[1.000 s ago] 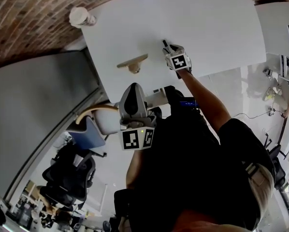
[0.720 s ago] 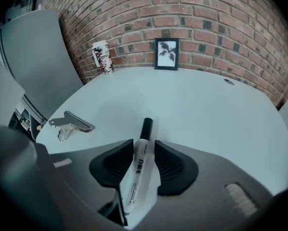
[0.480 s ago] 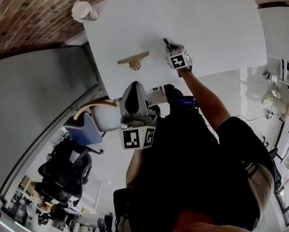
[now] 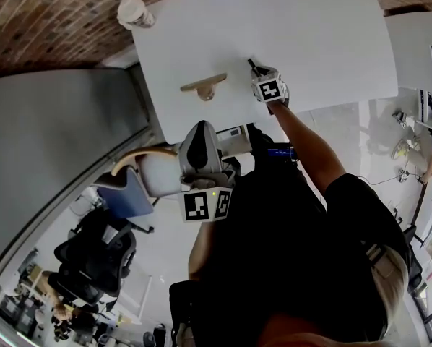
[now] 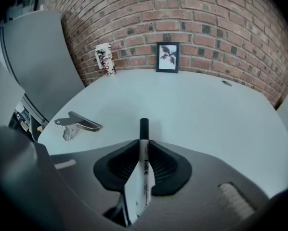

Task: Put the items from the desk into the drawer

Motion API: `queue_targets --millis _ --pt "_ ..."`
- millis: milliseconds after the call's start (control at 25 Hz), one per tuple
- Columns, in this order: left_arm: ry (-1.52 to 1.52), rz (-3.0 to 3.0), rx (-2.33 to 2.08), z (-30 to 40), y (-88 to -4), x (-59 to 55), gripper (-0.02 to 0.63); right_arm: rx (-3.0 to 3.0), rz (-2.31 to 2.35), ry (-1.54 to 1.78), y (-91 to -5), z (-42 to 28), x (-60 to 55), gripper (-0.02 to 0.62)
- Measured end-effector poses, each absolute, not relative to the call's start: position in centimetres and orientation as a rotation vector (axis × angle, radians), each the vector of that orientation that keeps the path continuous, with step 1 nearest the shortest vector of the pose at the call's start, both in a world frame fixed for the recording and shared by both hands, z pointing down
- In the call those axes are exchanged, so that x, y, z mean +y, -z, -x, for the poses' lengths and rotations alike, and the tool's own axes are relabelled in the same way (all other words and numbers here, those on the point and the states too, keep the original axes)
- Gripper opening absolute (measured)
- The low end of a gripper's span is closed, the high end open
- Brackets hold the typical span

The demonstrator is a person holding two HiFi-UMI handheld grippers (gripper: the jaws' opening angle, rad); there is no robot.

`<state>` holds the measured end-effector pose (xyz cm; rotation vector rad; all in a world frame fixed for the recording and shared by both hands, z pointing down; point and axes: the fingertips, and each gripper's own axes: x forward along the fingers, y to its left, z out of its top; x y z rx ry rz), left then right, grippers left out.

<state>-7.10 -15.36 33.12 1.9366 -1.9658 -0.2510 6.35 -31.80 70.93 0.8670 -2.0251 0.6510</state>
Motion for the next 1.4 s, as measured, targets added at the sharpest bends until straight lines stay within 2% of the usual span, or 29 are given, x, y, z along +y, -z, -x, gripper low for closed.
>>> queue_targets --millis 840,1400 --pt "0.338 -2.05 -1.945 10.2 -30.7 -6.1 0.003 -2.25 -0.976 -0.483 -58.7 -3.3 -23.5 0.067" --pt "0.369 -2.15 -1.85 12.5 -31.0 0.9 0.002 -2.331 -1.128 -0.412 -52.4 -3.6 -13.1 0.067"
